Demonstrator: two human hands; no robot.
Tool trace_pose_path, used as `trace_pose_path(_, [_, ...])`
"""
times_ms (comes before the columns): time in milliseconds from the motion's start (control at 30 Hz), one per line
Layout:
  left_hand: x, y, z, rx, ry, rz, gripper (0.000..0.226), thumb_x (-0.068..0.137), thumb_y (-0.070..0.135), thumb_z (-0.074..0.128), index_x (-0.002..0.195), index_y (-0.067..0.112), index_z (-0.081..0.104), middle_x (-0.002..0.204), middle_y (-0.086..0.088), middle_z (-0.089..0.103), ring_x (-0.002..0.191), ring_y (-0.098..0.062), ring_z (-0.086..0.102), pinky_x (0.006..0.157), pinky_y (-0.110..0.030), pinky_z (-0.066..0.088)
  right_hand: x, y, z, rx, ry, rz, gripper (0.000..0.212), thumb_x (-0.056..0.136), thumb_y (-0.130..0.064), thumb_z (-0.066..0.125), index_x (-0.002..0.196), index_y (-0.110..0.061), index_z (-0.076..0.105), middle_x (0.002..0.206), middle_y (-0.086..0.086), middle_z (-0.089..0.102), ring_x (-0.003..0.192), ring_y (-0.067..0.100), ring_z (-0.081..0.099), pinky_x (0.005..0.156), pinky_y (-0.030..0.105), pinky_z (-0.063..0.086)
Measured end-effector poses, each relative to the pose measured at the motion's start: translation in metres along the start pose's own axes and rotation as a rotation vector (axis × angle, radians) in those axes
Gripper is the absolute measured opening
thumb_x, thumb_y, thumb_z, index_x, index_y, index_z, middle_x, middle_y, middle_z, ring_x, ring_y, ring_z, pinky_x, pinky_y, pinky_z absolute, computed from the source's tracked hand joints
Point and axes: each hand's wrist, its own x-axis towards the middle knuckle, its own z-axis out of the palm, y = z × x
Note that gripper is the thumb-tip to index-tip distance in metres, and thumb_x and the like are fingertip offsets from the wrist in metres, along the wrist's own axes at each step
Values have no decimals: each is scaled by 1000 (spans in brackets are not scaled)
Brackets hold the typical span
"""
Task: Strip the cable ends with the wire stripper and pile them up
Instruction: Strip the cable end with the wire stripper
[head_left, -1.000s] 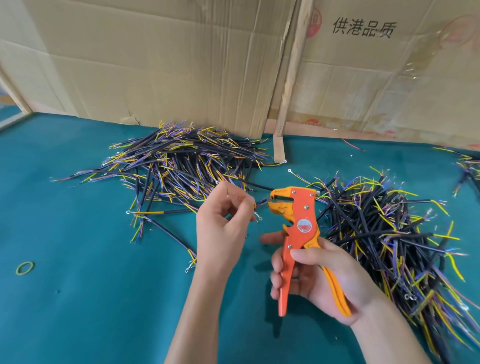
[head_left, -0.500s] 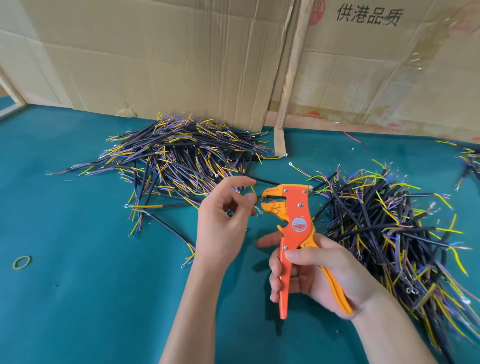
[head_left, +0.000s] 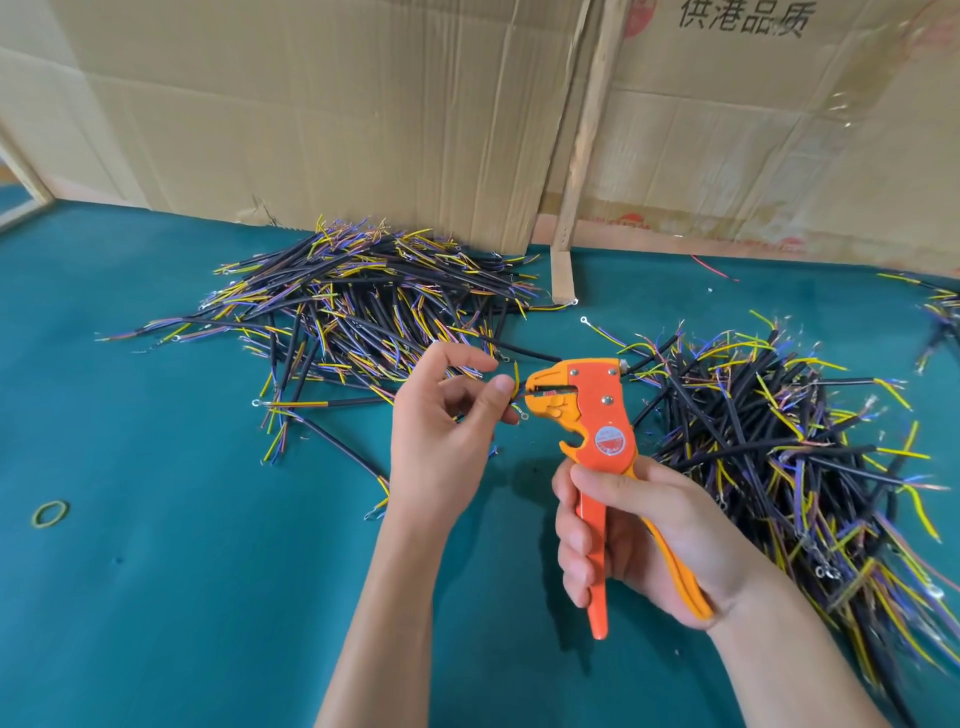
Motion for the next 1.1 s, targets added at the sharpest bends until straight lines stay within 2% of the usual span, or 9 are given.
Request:
trace_pose_path(100, [-1,-1,0,-11,0,-6,10,90,21,66,96,19,59,65,-4,72,61,-37,60,50,-19,45,0,1,-1,-6,1,1,25,87,-25,74,89,-4,62,70,18,52,56,31,53,58,43,52])
trace_pose_path(200, [-1,-1,0,-19,-5,-15,11,90,22,66,96,17,59,64,-5,72,52,-19,56,49,-20,44,1,1,-1,-7,20,-1,26,86,-27,75,86,-5,61,68,18,50,54,30,51,56,42,50])
trace_pose_path(300, [-1,-2,0,-23,-7,-23,9,91,20,66,96,17,59,64,-6,72,49,-11,54,48,-19,43,3,2,3,-1,64,-11,28,83,-29,77,79,-8,60,64,14,47,49,26,47,50,36,47])
trace_pose_path(400, [-2,-4,1,-6,-8,-30,8,92,16,66,95,16,59,64,-5,72,49,-9,55,49,-19,43,7,4,6,-8,173,-35,33,83,-33,76,68,-14,54,55,6,36,37,19,35,40,25,37])
trace_pose_path(500, [-2,-4,1,-9,-2,-40,6,93,15,67,92,17,61,63,-4,71,55,-12,62,49,-18,43,9,6,8,-21,205,-45,38,79,-38,78,65,-15,51,52,4,32,33,16,31,38,22,34])
trace_pose_path(633, [-1,-5,0,1,-11,-38,5,94,16,67,91,16,63,63,-4,70,55,-10,62,48,-17,41,8,6,7,25,173,-45,32,74,-33,81,70,-13,55,56,9,38,37,20,36,42,27,38])
trace_pose_path(700, [-1,-5,0,12,-15,-36,5,93,20,66,90,16,63,64,-4,71,51,-8,56,47,-17,40,6,5,4,47,149,-51,27,76,-25,81,77,-10,58,61,12,44,44,24,42,48,33,41])
trace_pose_path(800, [-1,-5,0,-13,-1,-35,7,92,21,65,91,15,63,64,-4,70,51,-6,58,46,-16,39,2,2,0,33,90,-54,23,82,-18,77,87,-8,57,66,16,48,50,27,48,52,38,45])
trace_pose_path(1100, [-1,-6,0,-21,-1,-43,5,95,17,67,92,16,63,64,-6,71,51,-8,58,48,-17,41,0,1,-2,-26,3,-40,22,85,-16,76,92,-7,58,72,19,52,57,32,53,58,42,49])
